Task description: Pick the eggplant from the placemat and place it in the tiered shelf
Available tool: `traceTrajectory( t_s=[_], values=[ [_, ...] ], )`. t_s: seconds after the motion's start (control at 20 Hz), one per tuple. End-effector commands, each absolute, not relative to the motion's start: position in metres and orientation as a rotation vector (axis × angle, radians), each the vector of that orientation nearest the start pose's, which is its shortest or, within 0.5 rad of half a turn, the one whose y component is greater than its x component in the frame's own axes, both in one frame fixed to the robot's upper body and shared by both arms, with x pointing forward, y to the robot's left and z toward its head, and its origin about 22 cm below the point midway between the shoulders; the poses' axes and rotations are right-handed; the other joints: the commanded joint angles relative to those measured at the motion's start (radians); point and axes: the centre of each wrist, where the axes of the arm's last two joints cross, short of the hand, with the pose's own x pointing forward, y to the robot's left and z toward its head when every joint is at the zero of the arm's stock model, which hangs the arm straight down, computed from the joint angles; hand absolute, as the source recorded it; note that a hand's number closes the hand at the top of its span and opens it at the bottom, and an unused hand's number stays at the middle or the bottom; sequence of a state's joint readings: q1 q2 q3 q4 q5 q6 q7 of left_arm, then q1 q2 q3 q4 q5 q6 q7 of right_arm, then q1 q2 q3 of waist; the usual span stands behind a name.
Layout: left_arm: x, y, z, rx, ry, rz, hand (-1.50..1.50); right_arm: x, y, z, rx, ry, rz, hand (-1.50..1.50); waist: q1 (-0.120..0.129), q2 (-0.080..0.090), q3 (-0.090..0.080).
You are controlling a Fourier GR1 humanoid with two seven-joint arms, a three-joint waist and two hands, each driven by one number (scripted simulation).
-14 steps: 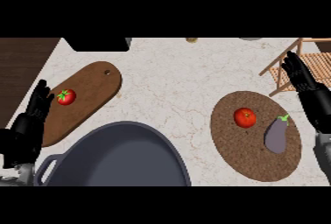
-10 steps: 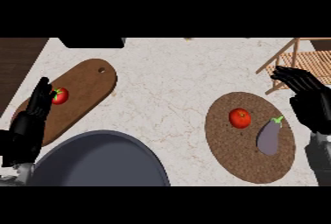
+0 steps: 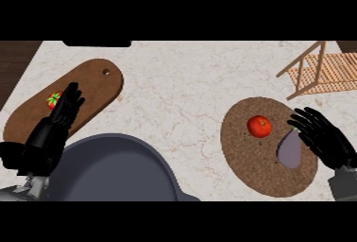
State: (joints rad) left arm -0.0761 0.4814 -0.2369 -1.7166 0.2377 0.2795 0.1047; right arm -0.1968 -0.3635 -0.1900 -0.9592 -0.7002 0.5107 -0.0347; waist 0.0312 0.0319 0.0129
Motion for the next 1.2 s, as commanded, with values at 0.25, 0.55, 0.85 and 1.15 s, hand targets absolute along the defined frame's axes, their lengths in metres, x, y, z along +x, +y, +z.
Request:
traceTrajectory(
  t_s=[0.25,0.55,0.85,1.15],
  values=[
    [0.253,0.271,0.069,0.098,-1.594,-0.203,0.0,0.246,-0.478,-0.039,0.73,-1.364,-0.217,-1.5,0.012,-0.014,-0.005],
    [0.254,0.275,0.057,0.091,-1.577,-0.214,0.0,0.245,-0.517,0.0,0.663,-1.316,0.021,-1.5,0.011,-0.013,-0.006],
    [0.259,0.271,0.075,0.076,-1.584,-0.22,0.0,0.267,-0.519,0.028,0.666,-1.274,0.21,-1.5,0.023,-0.015,-0.004],
    [0.253,0.265,0.055,0.09,-1.594,-0.201,0.0,0.288,-0.506,0.034,0.667,-1.24,0.294,-1.5,0.015,-0.014,-0.006]
  ],
)
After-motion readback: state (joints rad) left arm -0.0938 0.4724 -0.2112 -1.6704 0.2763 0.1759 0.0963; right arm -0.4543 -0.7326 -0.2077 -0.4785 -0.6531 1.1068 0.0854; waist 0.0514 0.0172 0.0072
